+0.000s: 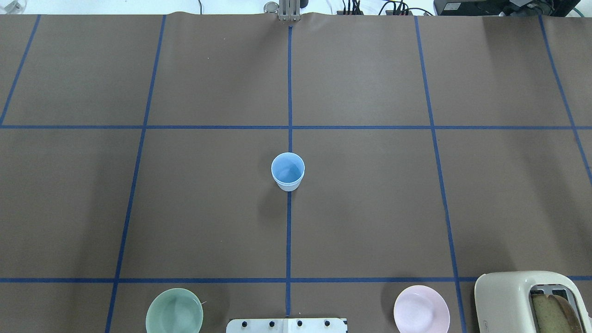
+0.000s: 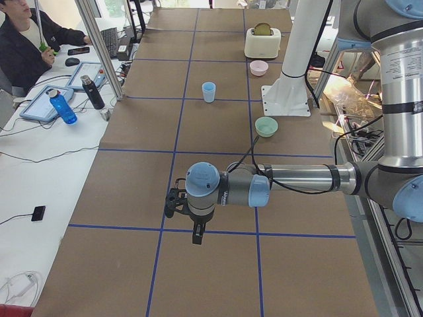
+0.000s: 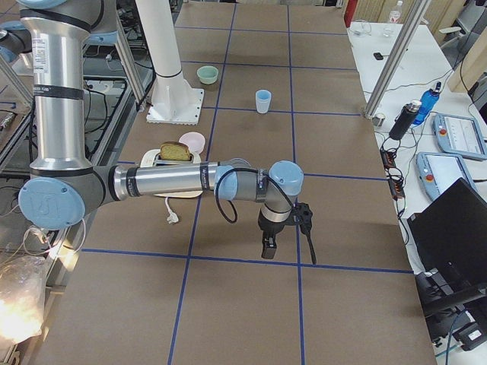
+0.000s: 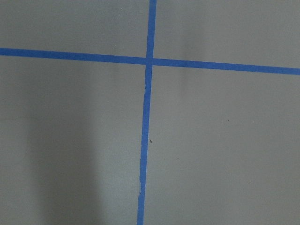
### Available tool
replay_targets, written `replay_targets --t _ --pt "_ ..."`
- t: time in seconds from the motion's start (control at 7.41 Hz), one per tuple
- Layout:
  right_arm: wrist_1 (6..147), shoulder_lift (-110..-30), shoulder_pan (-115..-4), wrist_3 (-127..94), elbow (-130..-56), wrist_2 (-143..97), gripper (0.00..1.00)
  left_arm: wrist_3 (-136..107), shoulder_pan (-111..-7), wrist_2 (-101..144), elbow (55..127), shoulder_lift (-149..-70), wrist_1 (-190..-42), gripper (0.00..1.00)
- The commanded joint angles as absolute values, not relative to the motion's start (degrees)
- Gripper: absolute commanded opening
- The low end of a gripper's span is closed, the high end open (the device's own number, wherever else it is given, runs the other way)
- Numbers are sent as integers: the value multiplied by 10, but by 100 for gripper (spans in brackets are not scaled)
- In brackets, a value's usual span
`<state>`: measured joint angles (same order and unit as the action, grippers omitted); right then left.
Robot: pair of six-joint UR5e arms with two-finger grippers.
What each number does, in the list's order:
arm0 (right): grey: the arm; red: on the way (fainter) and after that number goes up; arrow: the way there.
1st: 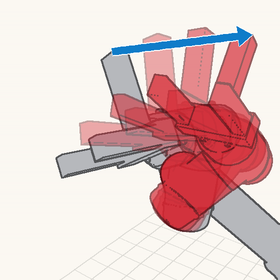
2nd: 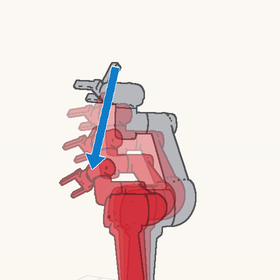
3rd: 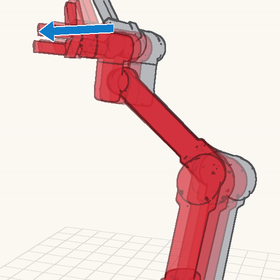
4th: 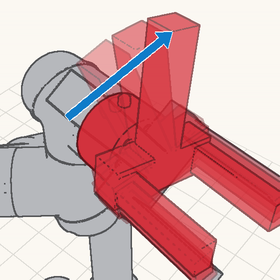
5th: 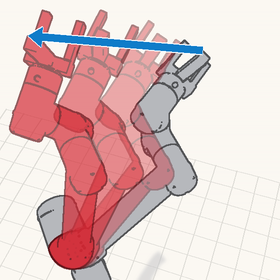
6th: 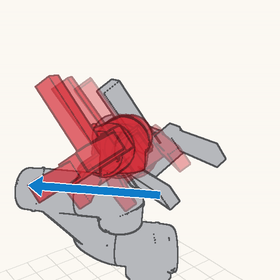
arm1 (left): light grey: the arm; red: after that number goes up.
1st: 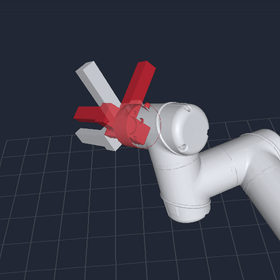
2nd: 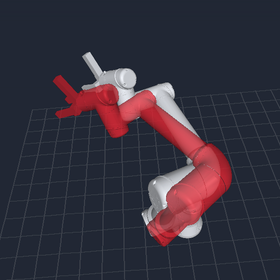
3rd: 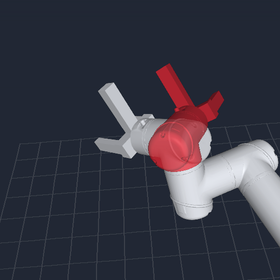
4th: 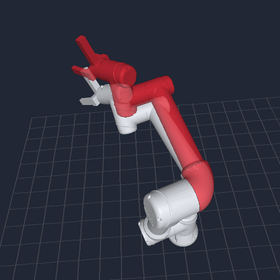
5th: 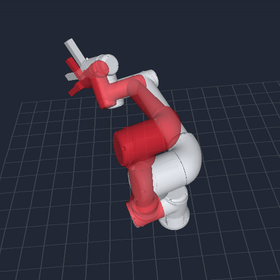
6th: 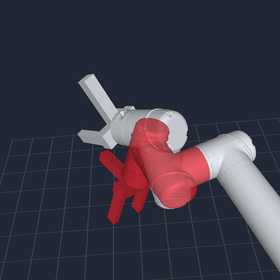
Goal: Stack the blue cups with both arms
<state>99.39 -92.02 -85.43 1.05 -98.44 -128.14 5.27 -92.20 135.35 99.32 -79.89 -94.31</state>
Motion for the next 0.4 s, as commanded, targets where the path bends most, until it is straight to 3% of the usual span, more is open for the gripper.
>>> replay_targets --t 0.0,0.27 --pt "986 -921 -854 11 -978 -1281 100 53 -922 1354 993 -799 -943 98" --pt "985 -921 -854 11 -976 -1281 100 53 -922 1354 993 -798 -943 98"
